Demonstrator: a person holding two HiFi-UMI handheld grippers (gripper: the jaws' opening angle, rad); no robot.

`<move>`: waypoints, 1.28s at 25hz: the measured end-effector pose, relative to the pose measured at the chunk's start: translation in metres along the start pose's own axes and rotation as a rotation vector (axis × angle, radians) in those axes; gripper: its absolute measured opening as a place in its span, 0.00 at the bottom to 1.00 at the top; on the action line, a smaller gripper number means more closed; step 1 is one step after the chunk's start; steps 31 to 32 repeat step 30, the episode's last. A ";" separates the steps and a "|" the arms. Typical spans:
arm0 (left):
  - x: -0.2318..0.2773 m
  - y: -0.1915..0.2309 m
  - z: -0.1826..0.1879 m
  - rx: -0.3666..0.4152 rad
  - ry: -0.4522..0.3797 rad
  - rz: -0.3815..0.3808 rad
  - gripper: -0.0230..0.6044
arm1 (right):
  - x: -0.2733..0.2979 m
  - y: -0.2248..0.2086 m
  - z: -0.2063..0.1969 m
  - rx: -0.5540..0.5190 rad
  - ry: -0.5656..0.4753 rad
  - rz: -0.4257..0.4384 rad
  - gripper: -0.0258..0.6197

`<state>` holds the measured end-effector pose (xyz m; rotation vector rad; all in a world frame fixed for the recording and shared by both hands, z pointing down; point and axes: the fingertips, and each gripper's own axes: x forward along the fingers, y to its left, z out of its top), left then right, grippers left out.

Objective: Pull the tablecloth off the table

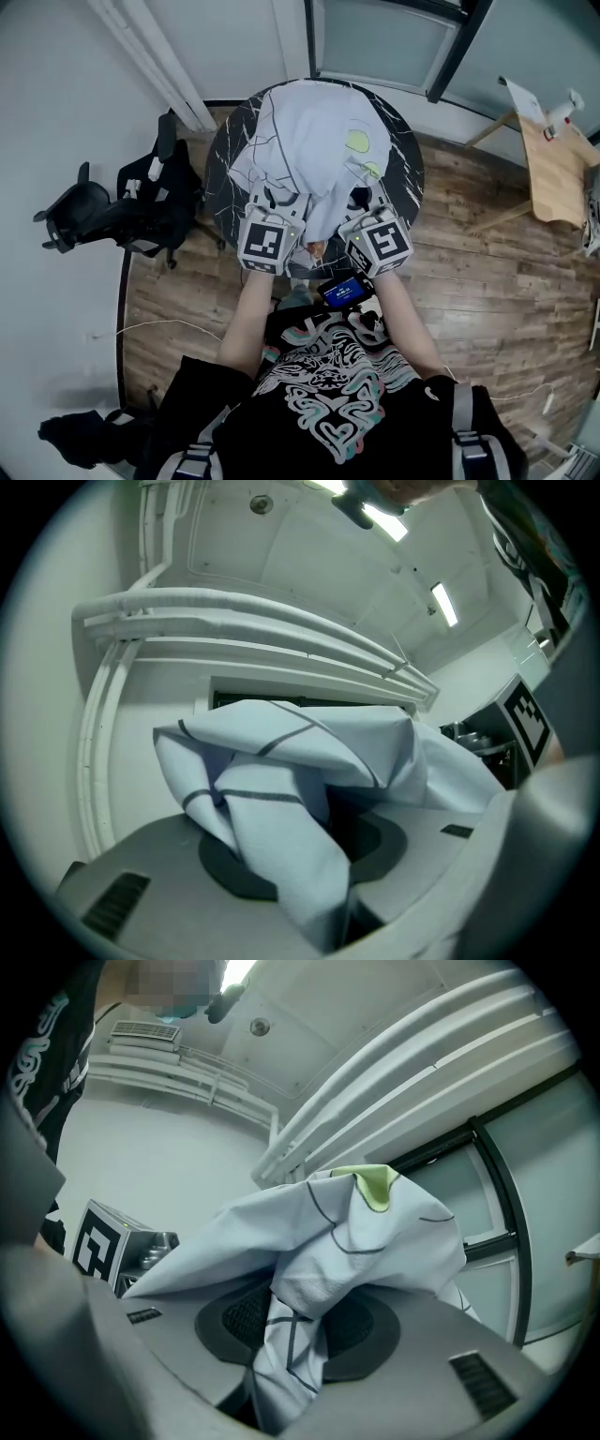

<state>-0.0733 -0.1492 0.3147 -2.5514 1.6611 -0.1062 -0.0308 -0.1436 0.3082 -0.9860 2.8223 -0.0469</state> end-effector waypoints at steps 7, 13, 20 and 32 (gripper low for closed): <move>0.005 0.010 -0.005 -0.013 0.001 -0.011 0.30 | 0.011 -0.002 -0.005 0.010 0.012 -0.001 0.23; 0.009 0.018 -0.005 -0.013 -0.004 -0.021 0.30 | 0.019 -0.005 -0.006 0.013 0.016 -0.011 0.23; 0.011 0.019 -0.007 -0.024 -0.002 -0.033 0.30 | 0.021 -0.006 -0.008 0.019 0.021 -0.029 0.23; 0.013 0.023 -0.009 -0.032 0.003 -0.051 0.30 | 0.025 -0.006 -0.008 0.016 0.033 -0.047 0.22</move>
